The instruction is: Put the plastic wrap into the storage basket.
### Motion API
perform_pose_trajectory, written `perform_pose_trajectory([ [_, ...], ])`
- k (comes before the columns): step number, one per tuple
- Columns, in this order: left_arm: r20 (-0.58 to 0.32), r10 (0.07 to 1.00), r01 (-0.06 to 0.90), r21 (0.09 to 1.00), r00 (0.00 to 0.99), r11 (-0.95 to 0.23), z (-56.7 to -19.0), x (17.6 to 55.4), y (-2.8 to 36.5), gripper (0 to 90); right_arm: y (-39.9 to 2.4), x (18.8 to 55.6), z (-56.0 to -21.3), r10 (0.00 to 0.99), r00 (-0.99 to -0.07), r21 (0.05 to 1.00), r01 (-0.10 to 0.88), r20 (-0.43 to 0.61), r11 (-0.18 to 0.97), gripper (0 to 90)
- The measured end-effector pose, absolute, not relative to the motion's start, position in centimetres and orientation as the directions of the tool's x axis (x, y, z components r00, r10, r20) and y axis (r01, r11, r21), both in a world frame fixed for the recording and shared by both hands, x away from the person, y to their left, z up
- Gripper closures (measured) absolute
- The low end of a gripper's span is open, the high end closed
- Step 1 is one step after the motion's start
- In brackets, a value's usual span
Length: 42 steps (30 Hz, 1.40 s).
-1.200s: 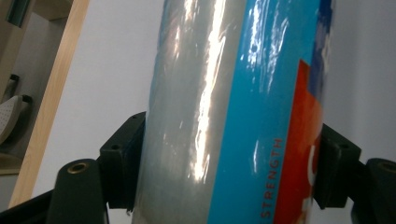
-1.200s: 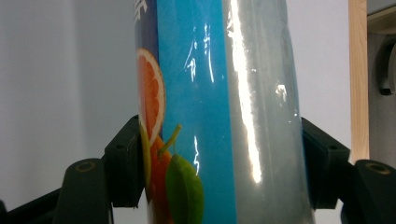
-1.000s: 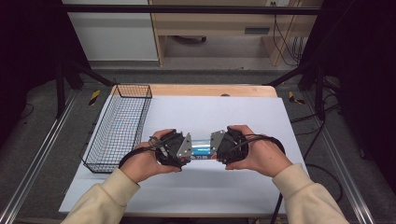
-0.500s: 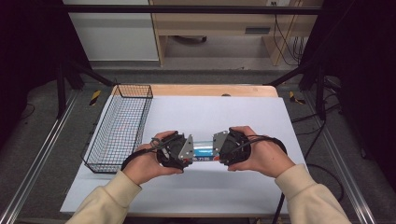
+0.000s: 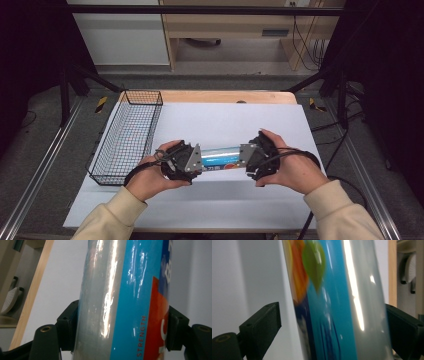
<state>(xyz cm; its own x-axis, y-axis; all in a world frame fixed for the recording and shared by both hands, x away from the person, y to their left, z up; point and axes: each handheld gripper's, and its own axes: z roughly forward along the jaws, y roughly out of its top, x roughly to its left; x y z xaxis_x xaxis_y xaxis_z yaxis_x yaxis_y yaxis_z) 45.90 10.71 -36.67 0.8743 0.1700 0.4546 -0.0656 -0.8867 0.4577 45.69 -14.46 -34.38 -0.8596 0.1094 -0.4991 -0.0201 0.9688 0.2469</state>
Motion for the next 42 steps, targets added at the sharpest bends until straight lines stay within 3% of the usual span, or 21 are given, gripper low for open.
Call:
perform_pose_trajectory([
  [9, 0.465, 0.193, -0.036, 0.44, 0.864, -0.897, -36.3, 46.0, 12.0, 29.5, -19.6, 45.9, -35.0, 0.275, -0.824, 0.328, 0.117, -0.495, 0.938, 8.0],
  [10, 0.466, 0.208, -0.025, 0.446, 0.86, -0.895, -36.0, 46.1, 12.5, 29.5, -20.4, 45.9, -35.6, 0.346, -0.806, 0.358, 0.18, -0.481, 0.916, 9.8],
  [14, 0.47, 0.24, -0.007, 0.464, 0.849, -0.886, -35.6, 46.2, 13.2, 29.6, -21.0, 46.1, -36.5, 0.439, -0.771, 0.426, 0.241, -0.462, 0.872, 11.6],
  [16, 0.47, 0.258, 0.009, 0.469, 0.844, -0.883, -35.2, 46.2, 13.7, 29.6, -20.9, 46.1, -37.2, 0.496, -0.737, 0.47, 0.272, -0.46, 0.84, 11.9],
  [18, 0.467, 0.278, 0.022, 0.481, 0.839, -0.876, -35.0, 46.3, 14.1, 29.7, -20.4, 46.0, -38.5, 0.589, -0.691, 0.499, 0.367, -0.419, 0.785, 20.8],
  [19, 0.471, 0.289, 0.025, 0.489, 0.834, -0.872, -34.8, 46.4, 14.3, 29.7, -20.4, 46.0, -38.5, 0.589, -0.691, 0.499, 0.367, -0.419, 0.785, 20.8],
  [21, 0.459, 0.321, 0.045, 0.517, 0.828, -0.855, -34.5, 46.6, 14.9, 29.8, -20.2, 46.2, -40.0, 0.696, -0.626, 0.546, 0.467, -0.352, 0.696, 18.1],
  [24, 0.458, 0.339, 0.055, 0.529, 0.822, -0.847, -34.2, 46.7, 15.2, 29.9, -19.9, 46.4, -41.5, 0.768, -0.552, 0.61, 0.498, -0.325, 0.616, 17.8],
  [27, 0.467, 0.354, 0.082, 0.508, 0.811, -0.857, -33.7, 47.0, 15.8, 29.9, -20.0, 46.6, -42.7, 0.821, -0.495, 0.683, 0.497, -0.283, 0.535, 16.6],
  [36, 0.472, 0.394, 0.134, 0.494, 0.789, -0.859, -33.2, 47.6, 16.4, 29.9, -21.1, 45.9, -44.1, 0.867, -0.443, 0.714, 0.529, -0.227, 0.458, 16.6],
  [42, 0.475, 0.468, 0.198, 0.512, 0.745, -0.836, -32.1, 48.8, 16.4, 30.0, -22.0, 45.4, -44.2, 0.892, -0.403, 0.739, 0.535, -0.203, 0.41, 16.3],
])
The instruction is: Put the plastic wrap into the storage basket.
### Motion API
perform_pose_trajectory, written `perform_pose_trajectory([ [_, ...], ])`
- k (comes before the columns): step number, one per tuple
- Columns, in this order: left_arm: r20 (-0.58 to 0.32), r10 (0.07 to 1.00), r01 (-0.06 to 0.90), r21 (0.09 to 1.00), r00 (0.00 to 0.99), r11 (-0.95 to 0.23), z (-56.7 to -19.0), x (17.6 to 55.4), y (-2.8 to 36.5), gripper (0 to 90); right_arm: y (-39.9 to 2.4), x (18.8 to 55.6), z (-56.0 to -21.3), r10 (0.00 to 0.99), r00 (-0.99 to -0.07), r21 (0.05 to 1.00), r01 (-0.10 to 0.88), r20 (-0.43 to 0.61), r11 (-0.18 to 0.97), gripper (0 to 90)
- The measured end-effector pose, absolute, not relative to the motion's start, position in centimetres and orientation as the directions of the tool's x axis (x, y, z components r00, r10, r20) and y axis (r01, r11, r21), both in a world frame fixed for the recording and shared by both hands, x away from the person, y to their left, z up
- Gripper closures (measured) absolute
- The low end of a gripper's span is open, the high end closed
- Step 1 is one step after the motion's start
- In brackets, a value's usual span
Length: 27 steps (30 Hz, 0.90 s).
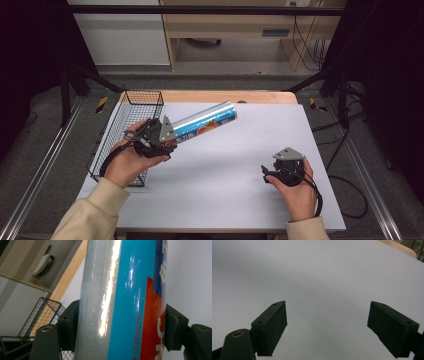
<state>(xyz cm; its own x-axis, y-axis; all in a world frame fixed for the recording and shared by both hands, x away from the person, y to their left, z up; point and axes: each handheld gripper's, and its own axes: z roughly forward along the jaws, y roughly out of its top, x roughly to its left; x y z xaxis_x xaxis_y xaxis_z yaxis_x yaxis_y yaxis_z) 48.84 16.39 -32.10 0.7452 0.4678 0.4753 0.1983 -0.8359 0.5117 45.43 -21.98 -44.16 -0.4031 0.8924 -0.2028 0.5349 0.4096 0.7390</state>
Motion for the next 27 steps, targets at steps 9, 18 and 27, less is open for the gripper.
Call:
perform_pose_trajectory([
  [9, 0.468, 0.605, 0.293, 0.579, 0.645, -0.761, -30.8, 52.6, 15.9, 30.2, -22.1, 45.4, -44.4, 0.909, -0.365, 0.735, 0.557, -0.202, 0.387, 13.5],
  [18, 0.461, 0.711, 0.397, 0.605, 0.531, -0.69, -30.2, 54.7, 16.4, 30.3, -22.0, 45.3, -44.6, 0.929, -0.294, 0.745, 0.563, -0.226, 0.359, 10.0],
  [27, 0.464, 0.76, 0.477, 0.594, 0.454, -0.648, -29.5, 53.7, 18.7, 30.5, -22.1, 45.3, -44.7, 0.936, -0.274, 0.747, 0.569, -0.222, 0.344, 10.1],
])
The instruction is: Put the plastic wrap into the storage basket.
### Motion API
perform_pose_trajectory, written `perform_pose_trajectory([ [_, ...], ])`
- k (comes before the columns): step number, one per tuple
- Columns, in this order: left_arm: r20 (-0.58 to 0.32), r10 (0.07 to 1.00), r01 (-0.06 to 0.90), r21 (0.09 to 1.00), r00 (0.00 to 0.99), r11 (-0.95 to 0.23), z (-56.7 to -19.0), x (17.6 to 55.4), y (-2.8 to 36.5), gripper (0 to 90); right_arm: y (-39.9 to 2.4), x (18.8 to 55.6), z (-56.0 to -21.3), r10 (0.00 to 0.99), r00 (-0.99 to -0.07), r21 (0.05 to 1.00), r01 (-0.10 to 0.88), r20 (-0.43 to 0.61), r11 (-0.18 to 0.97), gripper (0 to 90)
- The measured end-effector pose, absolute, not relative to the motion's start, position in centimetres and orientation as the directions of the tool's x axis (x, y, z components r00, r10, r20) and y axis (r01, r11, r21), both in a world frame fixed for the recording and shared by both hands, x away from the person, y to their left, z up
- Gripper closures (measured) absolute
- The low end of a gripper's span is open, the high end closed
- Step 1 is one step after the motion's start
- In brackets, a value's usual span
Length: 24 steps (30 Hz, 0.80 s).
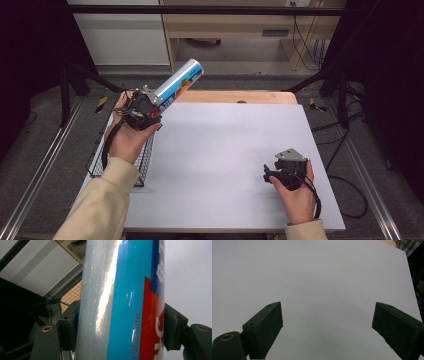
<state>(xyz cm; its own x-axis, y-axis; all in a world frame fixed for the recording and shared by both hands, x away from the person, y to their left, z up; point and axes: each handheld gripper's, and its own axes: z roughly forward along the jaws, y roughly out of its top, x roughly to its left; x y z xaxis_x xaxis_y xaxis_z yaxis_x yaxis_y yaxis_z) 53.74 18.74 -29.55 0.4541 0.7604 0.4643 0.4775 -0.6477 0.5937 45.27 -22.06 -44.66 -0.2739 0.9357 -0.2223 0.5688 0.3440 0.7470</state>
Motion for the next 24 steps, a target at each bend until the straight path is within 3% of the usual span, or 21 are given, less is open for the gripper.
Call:
perform_pose_trajectory([
  [24, 0.414, 0.828, 0.559, 0.612, 0.377, -0.56, -29.6, 49.8, 22.6, 30.8, -22.3, 44.9, -44.4, 0.944, -0.254, 0.755, 0.572, -0.21, 0.322, 10.9],
])
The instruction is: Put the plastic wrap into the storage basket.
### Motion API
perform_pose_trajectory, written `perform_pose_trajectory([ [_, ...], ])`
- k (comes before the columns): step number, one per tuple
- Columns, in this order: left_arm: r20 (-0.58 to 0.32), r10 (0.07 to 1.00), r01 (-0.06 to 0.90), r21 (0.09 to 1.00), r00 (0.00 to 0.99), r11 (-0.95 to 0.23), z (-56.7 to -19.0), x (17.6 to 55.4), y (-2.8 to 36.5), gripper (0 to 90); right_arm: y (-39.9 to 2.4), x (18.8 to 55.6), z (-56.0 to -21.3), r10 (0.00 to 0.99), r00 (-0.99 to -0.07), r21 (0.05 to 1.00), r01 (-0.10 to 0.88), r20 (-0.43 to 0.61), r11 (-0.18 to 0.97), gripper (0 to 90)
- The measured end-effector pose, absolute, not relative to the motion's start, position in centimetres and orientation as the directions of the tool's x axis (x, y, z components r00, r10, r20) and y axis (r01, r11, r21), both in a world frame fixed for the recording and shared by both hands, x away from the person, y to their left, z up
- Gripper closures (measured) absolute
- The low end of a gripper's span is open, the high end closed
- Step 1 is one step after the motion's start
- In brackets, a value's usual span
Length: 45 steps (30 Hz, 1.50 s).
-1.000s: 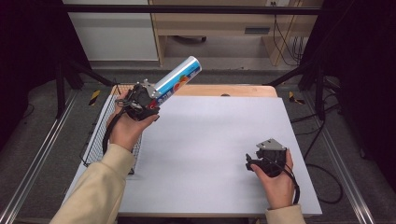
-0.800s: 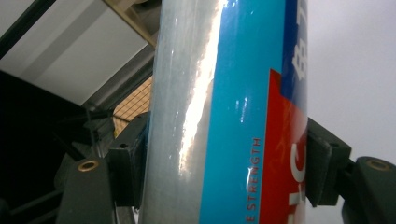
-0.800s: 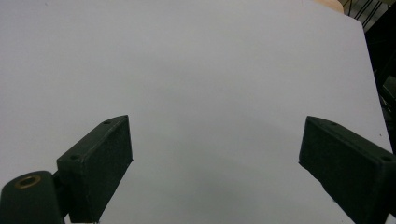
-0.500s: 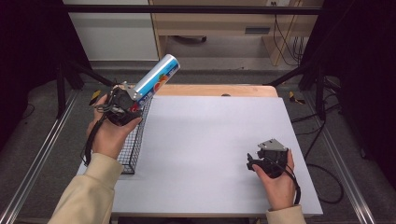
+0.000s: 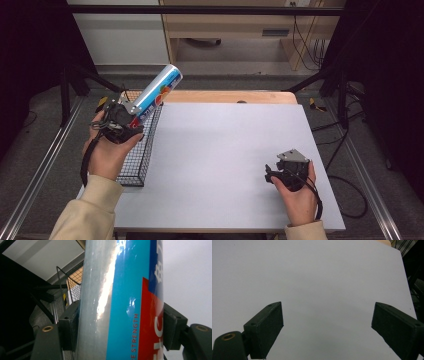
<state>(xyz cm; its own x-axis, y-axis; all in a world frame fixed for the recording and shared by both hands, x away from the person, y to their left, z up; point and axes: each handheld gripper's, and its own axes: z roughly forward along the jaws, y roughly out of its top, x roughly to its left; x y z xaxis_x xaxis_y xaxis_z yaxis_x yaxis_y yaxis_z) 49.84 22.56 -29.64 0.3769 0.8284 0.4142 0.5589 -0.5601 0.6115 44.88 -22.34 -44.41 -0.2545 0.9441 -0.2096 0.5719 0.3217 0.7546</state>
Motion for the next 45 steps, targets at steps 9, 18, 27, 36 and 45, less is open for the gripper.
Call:
perform_pose_trajectory([
  [9, 0.414, 0.837, 0.592, 0.593, 0.357, -0.545, -29.9, 49.6, 23.8, 31.0, -22.5, 44.8, -44.4, 0.949, -0.245, 0.759, 0.575, -0.197, 0.306, 11.1],
  [18, 0.402, 0.852, 0.624, 0.582, 0.336, -0.521, -30.2, 49.4, 24.7, 31.1, -22.3, 44.7, -44.4, 0.951, -0.245, 0.766, 0.569, -0.188, 0.298, 12.2],
  [27, 0.396, 0.862, 0.682, 0.537, 0.316, -0.497, -31.0, 49.1, 25.6, 31.2, -22.2, 44.8, -44.5, 0.948, -0.268, 0.759, 0.577, -0.173, 0.301, 11.4],
  [36, 0.377, 0.874, 0.722, 0.505, 0.307, -0.473, -31.9, 48.8, 26.1, 31.3, -22.2, 44.9, -44.5, 0.947, -0.273, 0.759, 0.577, -0.169, 0.302, 11.4],
  [45, 0.353, 0.884, 0.758, 0.47, 0.307, -0.452, -33.1, 49.2, 26.7, 31.4, -22.2, 44.9, -44.6, 0.946, -0.278, 0.755, 0.581, -0.165, 0.303, 11.4],
])
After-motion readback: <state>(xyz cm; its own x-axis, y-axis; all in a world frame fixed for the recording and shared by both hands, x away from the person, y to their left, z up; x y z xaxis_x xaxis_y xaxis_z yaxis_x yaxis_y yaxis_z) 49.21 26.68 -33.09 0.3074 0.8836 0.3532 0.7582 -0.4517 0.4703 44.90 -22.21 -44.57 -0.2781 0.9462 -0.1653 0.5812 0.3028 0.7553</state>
